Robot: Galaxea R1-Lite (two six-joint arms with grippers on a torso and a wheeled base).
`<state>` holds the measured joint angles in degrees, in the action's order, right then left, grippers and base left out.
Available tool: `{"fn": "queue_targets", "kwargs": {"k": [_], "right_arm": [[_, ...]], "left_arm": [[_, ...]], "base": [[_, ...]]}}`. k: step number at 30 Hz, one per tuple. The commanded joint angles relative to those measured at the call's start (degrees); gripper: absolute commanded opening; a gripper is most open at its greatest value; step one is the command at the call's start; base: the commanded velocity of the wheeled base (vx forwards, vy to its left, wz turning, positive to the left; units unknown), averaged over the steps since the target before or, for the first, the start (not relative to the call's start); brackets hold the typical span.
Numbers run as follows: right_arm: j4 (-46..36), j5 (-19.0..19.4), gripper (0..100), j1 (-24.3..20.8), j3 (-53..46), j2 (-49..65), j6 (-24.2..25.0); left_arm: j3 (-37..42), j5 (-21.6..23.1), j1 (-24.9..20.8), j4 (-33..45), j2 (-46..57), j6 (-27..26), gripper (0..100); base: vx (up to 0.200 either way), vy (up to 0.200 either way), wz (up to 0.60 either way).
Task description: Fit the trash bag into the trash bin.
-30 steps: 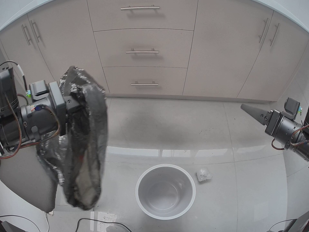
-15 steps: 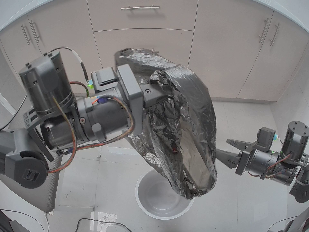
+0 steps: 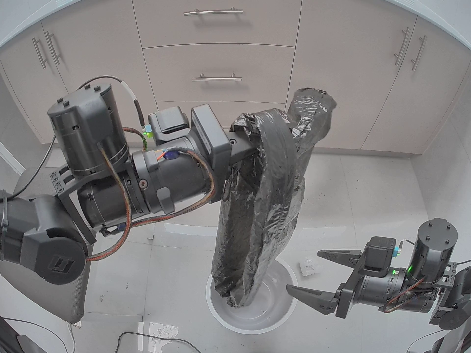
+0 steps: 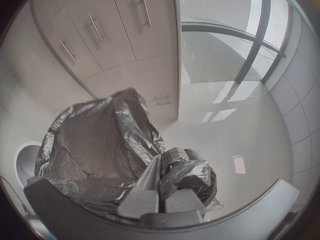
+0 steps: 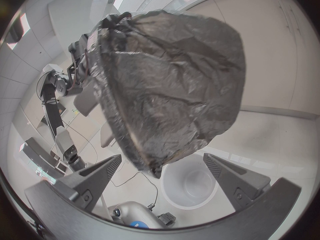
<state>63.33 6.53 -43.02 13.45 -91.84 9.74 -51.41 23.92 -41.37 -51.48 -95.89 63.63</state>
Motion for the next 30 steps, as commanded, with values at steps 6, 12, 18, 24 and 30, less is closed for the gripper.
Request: {"fn": "queue_targets", "kwargs": {"k": [6,12,18,24,30], "right_arm": [[6.81,-0.38,100,-4.26,-1.23,-8.35,1.16],[19.64,-2.23,100,-6.46,-3.87,-15.91,3.18],[26.67,-3.46,100,-8.13,-5.80,-23.82,3.18],[26.67,-3.63,100,-8.22,-5.45,-25.93,3.18],[26.67,-7.15,100,-10.24,-2.37,-25.93,3.62]], "left_arm": [[0.26,-7.83,-0.11,-0.02,0.00,-0.09,0],[-0.10,-9.68,-0.72,-0.02,0.88,-0.09,0],[-0.45,-11.09,-0.02,-0.11,1.23,-0.09,0],[-0.27,-10.82,-0.02,-0.11,1.23,-0.09,0],[-0.01,-11.00,-0.46,-0.11,1.41,0.00,0]], "base": [[0.000,0.000,0.00],[0.000,0.000,0.00],[0.000,0.000,0.00],[0.000,0.000,0.00],[0.000,0.000,0.00]]}}
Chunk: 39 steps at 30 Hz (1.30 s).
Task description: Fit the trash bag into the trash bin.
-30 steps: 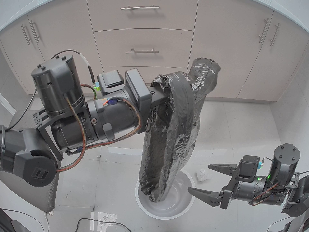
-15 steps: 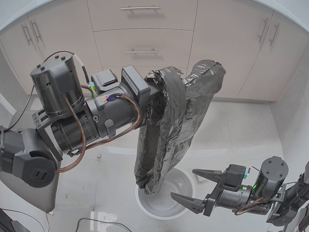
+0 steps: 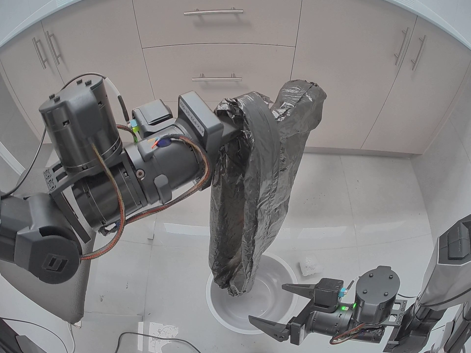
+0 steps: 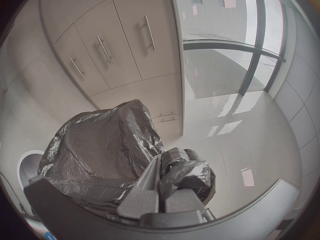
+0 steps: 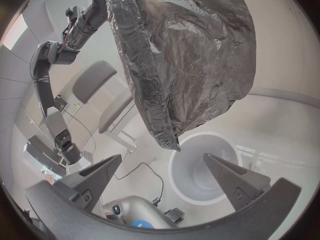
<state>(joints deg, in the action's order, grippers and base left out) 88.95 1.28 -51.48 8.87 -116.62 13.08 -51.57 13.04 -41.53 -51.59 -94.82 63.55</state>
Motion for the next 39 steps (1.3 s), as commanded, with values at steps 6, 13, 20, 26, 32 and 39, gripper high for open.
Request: {"fn": "queue_targets", "kwargs": {"k": [6,13,20,26,32,39], "right_arm": [[1.05,-9.89,100,-5.56,9.49,-3.36,0.72],[1.05,-16.05,100,-6.26,11.43,-4.76,1.16],[1.05,-22.46,100,-5.74,12.75,-5.99,0.28],[1.05,-28.26,100,-5.38,15.12,-6.34,-1.57],[1.05,-34.94,100,-4.24,18.20,-9.95,-1.92],[1.05,-36.44,100,-3.89,18.90,-13.29,-3.41]], "left_arm": [[0.24,-0.21,-0.13,0.00,0.51,0.08,0],[0.41,-1.62,-0.65,0.09,1.83,0.00,0],[0.85,-1.62,-1.71,0.00,1.92,0.00,0],[0.94,-1.62,-1.71,0.00,2.01,0.00,0],[1.03,-1.71,-1.97,0.00,2.01,0.00,0],[1.03,-1.71,-2.06,0.00,2.09,-0.09,0]], "base": [[0.000,0.000,0.00],[0.000,0.000,0.00],[0.000,0.000,0.00],[0.000,0.000,0.00],[0.000,0.000,0.00],[0.000,0.000,0.00]]}}
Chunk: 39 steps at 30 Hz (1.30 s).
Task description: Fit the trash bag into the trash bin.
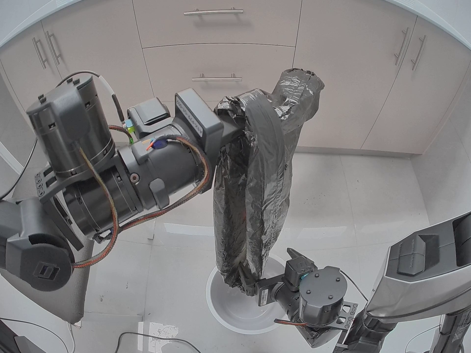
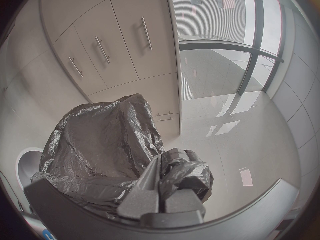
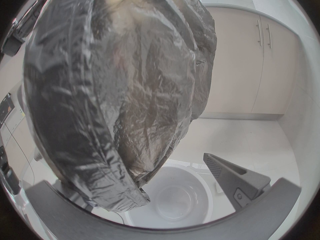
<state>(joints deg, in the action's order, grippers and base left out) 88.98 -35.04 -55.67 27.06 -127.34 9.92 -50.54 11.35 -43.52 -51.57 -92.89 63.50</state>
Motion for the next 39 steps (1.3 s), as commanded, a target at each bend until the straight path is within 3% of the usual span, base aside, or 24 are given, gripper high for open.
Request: {"fn": "queue_targets", "kwargs": {"k": [1,8,20,21,39], "right_arm": [[1.02,-0.21,100,0.39,0.89,-2.74,-0.34],[1.02,-2.67,100,1.45,2.12,-4.76,-1.84],[1.02,-2.85,100,2.15,2.38,-5.37,-1.84],[1.02,-2.85,0,2.15,2.38,-5.46,-1.93],[1.02,-2.76,0,2.76,1.06,-0.89,-1.84]], "left_arm": [[0.09,-0.01,-0.07,-0.03,0.34,-0.04,0],[0.44,-0.01,-0.25,-0.03,0.87,-0.04,0],[0.53,0.08,-0.25,-0.03,0.87,-0.04,0],[0.53,0.08,-0.25,-0.03,0.87,-0.04,0],[1.15,0.34,-1.39,-0.03,0.78,-0.13,0]], "base": [[0.000,0.000,0.00],[0.000,0.000,0.00],[0.000,0.000,0.00],[0.000,0.000,0.00],[0.000,0.000,0.00]]}}
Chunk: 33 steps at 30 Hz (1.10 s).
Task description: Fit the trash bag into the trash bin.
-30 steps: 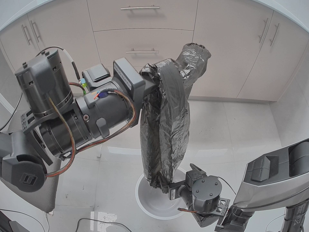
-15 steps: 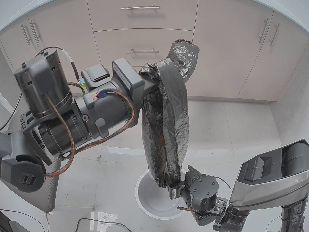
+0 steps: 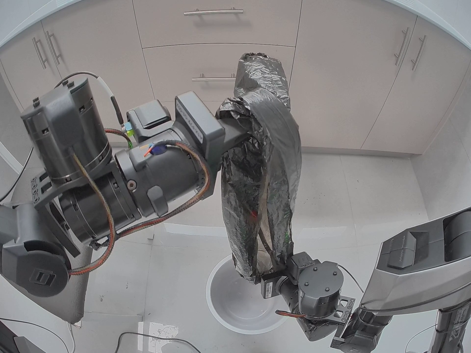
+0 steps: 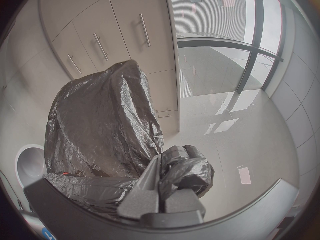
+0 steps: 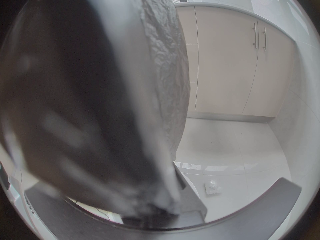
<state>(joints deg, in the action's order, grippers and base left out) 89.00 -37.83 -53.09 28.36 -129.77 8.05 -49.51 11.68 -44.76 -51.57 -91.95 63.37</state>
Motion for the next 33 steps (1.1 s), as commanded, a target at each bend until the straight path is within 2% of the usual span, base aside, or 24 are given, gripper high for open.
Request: {"fn": "queue_targets", "kwargs": {"k": [1,6,9,11,12,13,14,15,18,20,21,23,26,33], "right_arm": [[1.00,0.74,0,0.71,-1.72,5.67,-0.05],[0.21,5.84,0,2.82,-4.62,14.46,-1.28],[-6.56,9.79,0,2.82,-6.12,18.94,-1.10],[-12.10,14.98,0,1.67,-7.44,21.40,0.48],[-13.15,16.56,0,1.15,-7.79,21.84,1.18],[-13.15,16.56,0,1.15,-7.79,21.84,1.18],[-15.70,21.04,0,-0.35,-8.58,23.07,2.85],[-17.02,23.06,0,-0.61,-9.02,23.60,3.38],[-20.10,26.75,0,-0.87,-9.28,23.77,4.79],[-20.10,26.75,0,-0.87,-9.28,23.77,4.79],[-21.59,30.44,0,-1.58,-9.46,22.81,6.90],[-21.77,32.47,0,-1.75,-9.81,21.93,7.77],[-21.68,32.91,0,-2.28,-10.16,21.75,7.95],[-21.59,33.17,0,-3.07,-10.78,23.95,8.04]], "left_arm": [[1.17,0.36,-0.68,-0.03,-0.42,-0.09,0],[1.61,0.54,-1.12,-0.03,-1.21,-0.52,0],[2.13,0.63,-1.12,0.41,-2.00,-2.46,0],[2.57,0.54,-1.20,0.68,-3.14,-5.80,0],[2.92,0.54,-1.29,0.77,-3.41,-6.85,0],[2.92,0.54,-1.29,0.77,-3.41,-6.85,0],[3.98,0.54,-1.73,0.77,-4.02,-9.49,0],[4.42,0.54,-1.91,0.77,-4.29,-10.81,0],[5.38,0.54,-2.52,0.85,-4.81,-14.24,0],[5.38,0.54,-2.52,0.85,-4.81,-14.24,0],[5.91,0.19,-2.52,0.85,-4.73,-17.84,0],[6.26,-0.16,-2.52,0.94,-4.29,-20.30,0],[6.35,-0.87,-2.52,1.20,-3.94,-22.06,0],[6.79,-1.48,-2.61,2.17,0.11,-22.59,0]], "base": [[0.000,0.000,0.00],[0.000,0.000,0.00],[0.000,0.000,0.00],[0.000,0.000,0.00],[0.000,0.000,0.00],[0.000,0.000,0.00],[0.000,0.000,0.00],[0.000,0.000,0.00],[0.000,0.000,0.00],[0.000,0.000,0.00],[0.000,0.000,0.00],[0.000,0.000,0.00],[0.000,0.000,0.00],[0.000,0.000,0.00]]}}
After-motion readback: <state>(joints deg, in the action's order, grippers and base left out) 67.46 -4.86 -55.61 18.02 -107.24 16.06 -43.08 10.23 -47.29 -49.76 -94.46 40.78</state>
